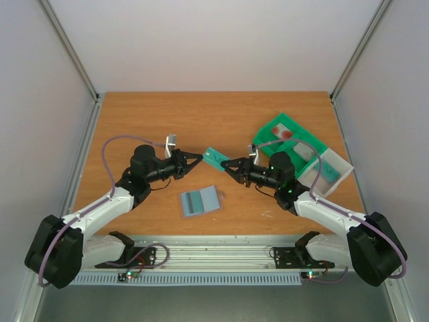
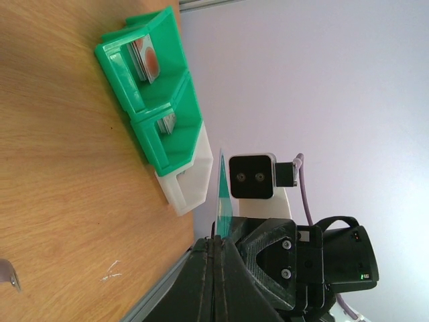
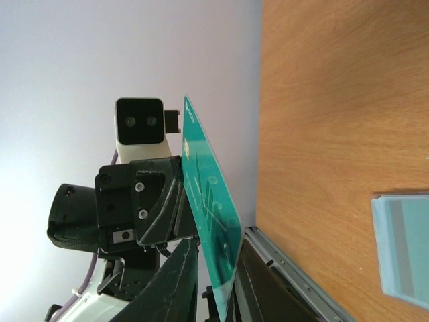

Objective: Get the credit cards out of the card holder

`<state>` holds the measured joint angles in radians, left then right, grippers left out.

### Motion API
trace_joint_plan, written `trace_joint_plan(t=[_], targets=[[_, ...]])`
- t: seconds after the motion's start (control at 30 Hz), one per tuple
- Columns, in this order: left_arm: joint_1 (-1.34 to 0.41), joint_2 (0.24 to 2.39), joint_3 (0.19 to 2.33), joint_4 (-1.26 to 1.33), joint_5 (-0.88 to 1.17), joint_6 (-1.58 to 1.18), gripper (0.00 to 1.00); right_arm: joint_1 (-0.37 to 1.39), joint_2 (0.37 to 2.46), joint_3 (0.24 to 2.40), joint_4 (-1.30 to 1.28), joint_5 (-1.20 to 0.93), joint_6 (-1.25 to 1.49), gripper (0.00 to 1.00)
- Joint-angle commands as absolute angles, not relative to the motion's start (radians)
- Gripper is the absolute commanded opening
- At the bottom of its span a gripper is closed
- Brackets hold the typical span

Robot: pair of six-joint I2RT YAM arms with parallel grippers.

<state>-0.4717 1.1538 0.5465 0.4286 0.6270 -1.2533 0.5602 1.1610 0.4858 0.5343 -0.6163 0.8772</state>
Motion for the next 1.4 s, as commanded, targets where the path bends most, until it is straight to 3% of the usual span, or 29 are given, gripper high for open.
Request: trace_joint_plan(t=[0.0,0.5,0.7,0.8,0.9,0.97,1.13,1.3,1.33,1.37], targets=[[-0.471,1.133,0.529,0.468,0.611,-1.252,0.00,0.569,1.171,0.479,0.578,-0.599,0.879,0.15],[-0.471,1.091,0.522,0.413,0.601,-1.218,0.01,0.569,1.124,0.482,0.504,-0.553,0.845,0.17],[-0.471,1.098,0.521,0.403,0.603,-1.212,0.00,0.570,1.113,0.485,0.492,-0.554,0.837,0.10],[-0.471,1.096,0.515,0.403,0.600,-1.212,0.01,0.571,1.102,0.487,0.464,-0.552,0.825,0.02],[-0.471,1.088,0.526,0.378,0.600,-1.192,0.00,0.569,1.091,0.509,0.397,-0.553,0.779,0.01],[-0.471,1.076,0.536,0.352,0.597,-1.165,0.09,0.569,1.076,0.539,0.325,-0.550,0.741,0.01],[-0.471,1.040,0.597,0.175,0.588,-1.076,0.55,0.569,1.012,0.586,0.104,-0.519,0.648,0.01],[-0.471,1.017,0.668,-0.042,0.547,-0.916,0.83,0.560,0.933,0.642,-0.161,-0.470,0.534,0.01],[-0.471,1.014,0.680,-0.083,0.541,-0.892,0.95,0.559,0.920,0.675,-0.244,-0.450,0.495,0.01],[-0.471,1.011,0.694,-0.115,0.537,-0.863,0.99,0.555,0.907,0.709,-0.319,-0.415,0.456,0.01]])
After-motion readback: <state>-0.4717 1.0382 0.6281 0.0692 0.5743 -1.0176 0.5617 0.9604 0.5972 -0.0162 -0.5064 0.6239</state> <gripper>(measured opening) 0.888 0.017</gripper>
